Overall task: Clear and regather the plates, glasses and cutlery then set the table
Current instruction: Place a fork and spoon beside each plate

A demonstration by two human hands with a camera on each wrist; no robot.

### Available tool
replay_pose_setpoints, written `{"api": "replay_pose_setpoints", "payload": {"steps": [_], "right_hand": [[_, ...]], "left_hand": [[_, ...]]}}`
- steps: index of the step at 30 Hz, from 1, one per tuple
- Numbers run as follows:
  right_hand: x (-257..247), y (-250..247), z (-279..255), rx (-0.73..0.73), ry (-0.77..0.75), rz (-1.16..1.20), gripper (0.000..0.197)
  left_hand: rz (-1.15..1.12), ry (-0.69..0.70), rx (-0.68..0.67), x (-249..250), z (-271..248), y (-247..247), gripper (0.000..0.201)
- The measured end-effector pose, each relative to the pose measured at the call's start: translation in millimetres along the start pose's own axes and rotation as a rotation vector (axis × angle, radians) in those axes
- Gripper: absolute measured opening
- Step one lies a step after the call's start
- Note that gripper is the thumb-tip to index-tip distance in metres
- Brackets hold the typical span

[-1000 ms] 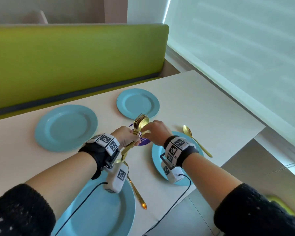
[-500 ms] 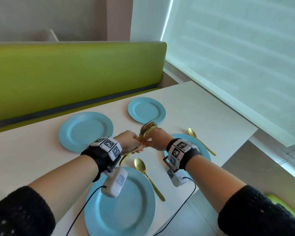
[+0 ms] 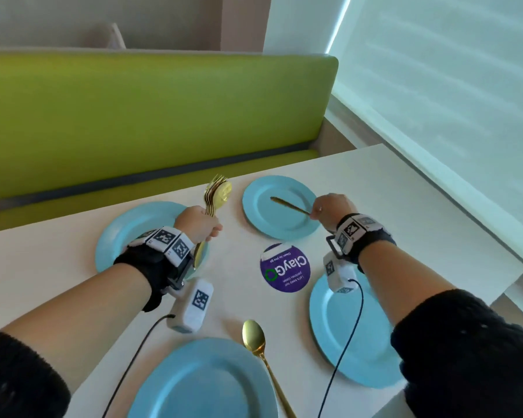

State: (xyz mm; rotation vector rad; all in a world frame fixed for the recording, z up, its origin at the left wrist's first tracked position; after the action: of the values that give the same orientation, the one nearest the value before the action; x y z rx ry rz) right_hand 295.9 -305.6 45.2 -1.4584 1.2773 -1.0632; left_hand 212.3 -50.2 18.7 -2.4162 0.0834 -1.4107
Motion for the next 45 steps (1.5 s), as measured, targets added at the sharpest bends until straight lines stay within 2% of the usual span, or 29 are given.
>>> {"api": "replay_pose_setpoints", "payload": {"steps": [7,11,13,15,17,23,27,31,35,40,45], "right_hand": [[51,29,106,-0.008,0.312,-0.004,0.025],[64,48,143,-0.022,0.382,0.024,0.02],[66,55,155,-0.009,0.413,0.036,0.02],[70,63,165,-0.001,0.438,0.061,0.031],[72,71,172,0.0,0.45,0.091,0.037],[69,84,181,-0.061,0.459,0.109,0.037],[69,88,181,-0.07,0.46,0.145,0.031],[69,88,183,-0.044,0.448,0.181,0.033],[65,85,183,-0.022,0.448,0.233,0.018],[65,84,182,-0.008,0.463,0.293,0.023],[68,85,179,-0.007,0.478,0.368,0.036]], "left_hand": [[-0.014,-0.024,0.012,5,53,14,0.006],[-0.012,-0.026,-0.017,4,71,28,0.015],[-0.013,-0.036,-0.025,3,78,33,0.011],[-0.009,-0.039,-0.025,2,83,36,0.004],[0.003,-0.039,-0.027,1,89,38,0.004],[0.027,-0.051,-0.033,-6,100,43,0.017],[0.037,-0.058,-0.046,-6,104,46,0.014],[0.033,-0.054,-0.051,-5,106,47,0.006],[0.033,-0.068,-0.056,-6,106,48,0.005],[0.034,-0.09,-0.056,-10,106,49,0.014],[0.03,-0.105,-0.054,-11,106,51,0.005]]}}
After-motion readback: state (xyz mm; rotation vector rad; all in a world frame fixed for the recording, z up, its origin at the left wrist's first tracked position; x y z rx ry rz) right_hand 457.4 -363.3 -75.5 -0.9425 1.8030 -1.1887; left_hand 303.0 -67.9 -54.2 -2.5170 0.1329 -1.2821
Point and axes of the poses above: each hand's wrist, its own z-axis towards the middle knuckle, its own y-axis out of the palm, x = y × z, the point moved 2 cm from there along z, towards the middle knuckle, and after that the axes turned 1 degree about x, right-handed, at the moved point
